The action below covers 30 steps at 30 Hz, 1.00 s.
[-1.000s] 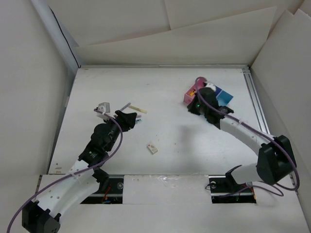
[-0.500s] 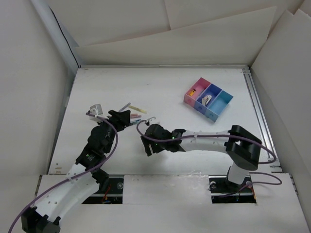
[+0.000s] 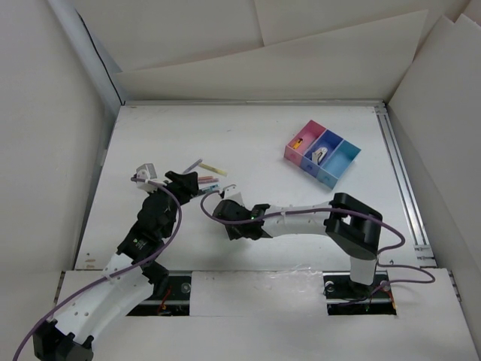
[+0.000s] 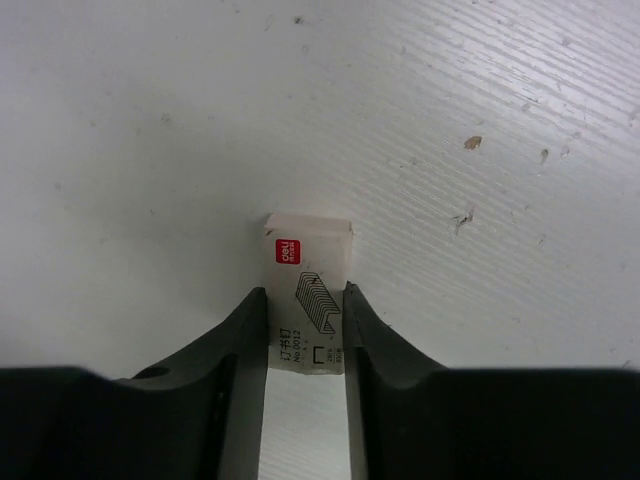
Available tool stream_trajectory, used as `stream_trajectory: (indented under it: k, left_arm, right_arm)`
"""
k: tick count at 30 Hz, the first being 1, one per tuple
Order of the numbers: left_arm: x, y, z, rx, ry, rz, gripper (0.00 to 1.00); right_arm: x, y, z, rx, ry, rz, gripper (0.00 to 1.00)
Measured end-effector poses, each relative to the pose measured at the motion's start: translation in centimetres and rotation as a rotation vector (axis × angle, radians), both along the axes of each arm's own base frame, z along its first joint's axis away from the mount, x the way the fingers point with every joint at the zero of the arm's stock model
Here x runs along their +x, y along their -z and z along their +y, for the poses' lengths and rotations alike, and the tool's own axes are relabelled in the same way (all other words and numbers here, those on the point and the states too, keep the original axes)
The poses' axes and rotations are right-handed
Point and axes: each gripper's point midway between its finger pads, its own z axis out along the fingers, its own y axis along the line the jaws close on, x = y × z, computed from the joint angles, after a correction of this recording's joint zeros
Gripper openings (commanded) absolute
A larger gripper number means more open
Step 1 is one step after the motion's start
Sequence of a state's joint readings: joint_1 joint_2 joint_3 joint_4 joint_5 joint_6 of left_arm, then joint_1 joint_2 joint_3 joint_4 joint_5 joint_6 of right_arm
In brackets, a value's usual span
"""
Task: Sort the stationery into containers
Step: Pick up the stationery from the center of the board, then place the stationery in the storage box.
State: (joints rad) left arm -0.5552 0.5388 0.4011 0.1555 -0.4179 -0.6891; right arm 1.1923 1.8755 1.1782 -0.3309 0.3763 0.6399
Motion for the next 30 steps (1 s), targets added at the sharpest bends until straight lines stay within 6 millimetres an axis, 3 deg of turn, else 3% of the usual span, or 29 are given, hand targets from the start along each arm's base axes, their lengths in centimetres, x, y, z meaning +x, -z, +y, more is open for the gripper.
stream_trajectory:
  k: [1, 2, 8, 11, 14, 16, 18, 21, 25, 30]
  left_arm:
    - [0.0, 0.0, 0.0, -0.001, -0.003, 0.0, 0.56]
    - [0.0, 0.0, 0.1, -0.003, -0.006, 0.0, 0.56]
    - [0.1, 0.2, 0.3, -0.002, -0.019, 0.006, 0.56]
    - [0.4, 1.0, 0.1, 0.015, -0.02, 0.033, 0.56]
    - [0.7, 2.5, -0.3, 0.042, -0.008, 0.081, 0.56]
    - [0.9, 3.5, -0.7, 0.061, 0.002, 0.115, 0.56]
    - [1.0, 4.1, -1.0, 0.07, 0.016, 0.134, 0.56]
    - [1.1, 4.4, -1.3, 0.071, 0.03, 0.141, 0.56]
    - [1.3, 4.6, -1.8, 0.071, 0.046, 0.147, 0.56]
    - [1.5, 5.3, -2.1, 0.083, 0.053, 0.171, 0.56]
  right_arm:
    - [0.1, 0.0, 0.0, 0.001, 0.008, -0.003, 0.1]
    - [0.2, 0.0, -0.1, -0.002, 0.014, -0.008, 0.08]
    - [1.3, -0.7, -0.9, -0.011, 0.071, -0.057, 0.07]
    - [2.8, -3.2, -2.2, 0.028, 0.123, -0.089, 0.07]
    - [6.5, -7.7, -4.5, 0.125, 0.232, -0.143, 0.07]
    - [10.0, -11.1, -7.1, 0.209, 0.345, -0.196, 0.07]
    - [13.8, -13.8, -10.9, 0.274, 0.486, -0.246, 0.07]
    - [18.4, -15.8, -17.5, 0.314, 0.698, -0.312, 0.07]
    - [21.7, -15.6, -24.3, 0.316, 0.894, -0.336, 0.07]
    - [24.0, -12.4, -30.4, 0.273, 1.056, -0.299, 0.07]
